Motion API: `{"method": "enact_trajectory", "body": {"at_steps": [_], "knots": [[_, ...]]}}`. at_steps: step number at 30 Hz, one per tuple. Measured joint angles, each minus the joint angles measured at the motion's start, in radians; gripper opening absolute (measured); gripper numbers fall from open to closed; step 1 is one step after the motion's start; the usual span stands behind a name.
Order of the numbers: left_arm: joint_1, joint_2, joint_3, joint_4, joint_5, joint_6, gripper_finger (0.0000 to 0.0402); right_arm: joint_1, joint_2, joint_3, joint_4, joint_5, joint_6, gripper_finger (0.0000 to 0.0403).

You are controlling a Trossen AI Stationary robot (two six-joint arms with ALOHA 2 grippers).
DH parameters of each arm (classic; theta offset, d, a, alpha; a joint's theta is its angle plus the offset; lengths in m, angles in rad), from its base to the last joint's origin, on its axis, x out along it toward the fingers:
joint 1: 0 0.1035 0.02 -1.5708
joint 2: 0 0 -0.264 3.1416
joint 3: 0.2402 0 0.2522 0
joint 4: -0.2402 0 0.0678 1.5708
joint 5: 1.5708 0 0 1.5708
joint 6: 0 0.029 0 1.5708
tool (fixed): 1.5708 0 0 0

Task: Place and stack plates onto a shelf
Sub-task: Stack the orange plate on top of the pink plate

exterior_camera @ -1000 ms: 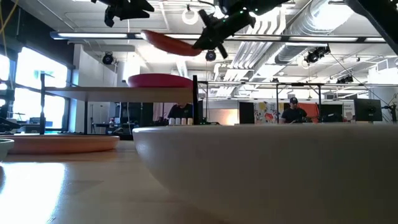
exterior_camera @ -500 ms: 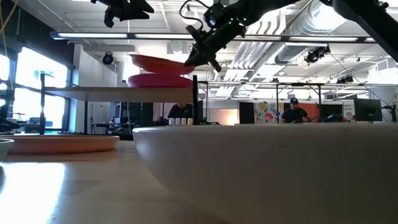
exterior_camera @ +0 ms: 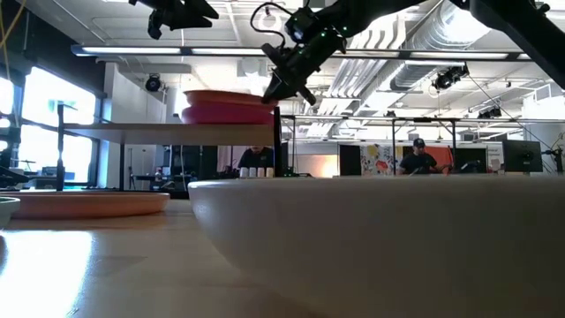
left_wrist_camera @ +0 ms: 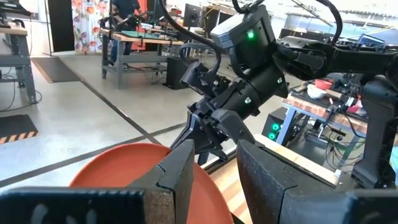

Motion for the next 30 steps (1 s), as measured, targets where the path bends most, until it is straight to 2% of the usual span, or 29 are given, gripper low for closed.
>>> {"method": "enact_trajectory", "body": {"at_steps": [30], "knots": [[0.0,0.0,0.0,-0.002,0.0,0.0,0.011,0.002,0.005,0.0,-0.007,-0.031,-0.071,0.0001]]}}
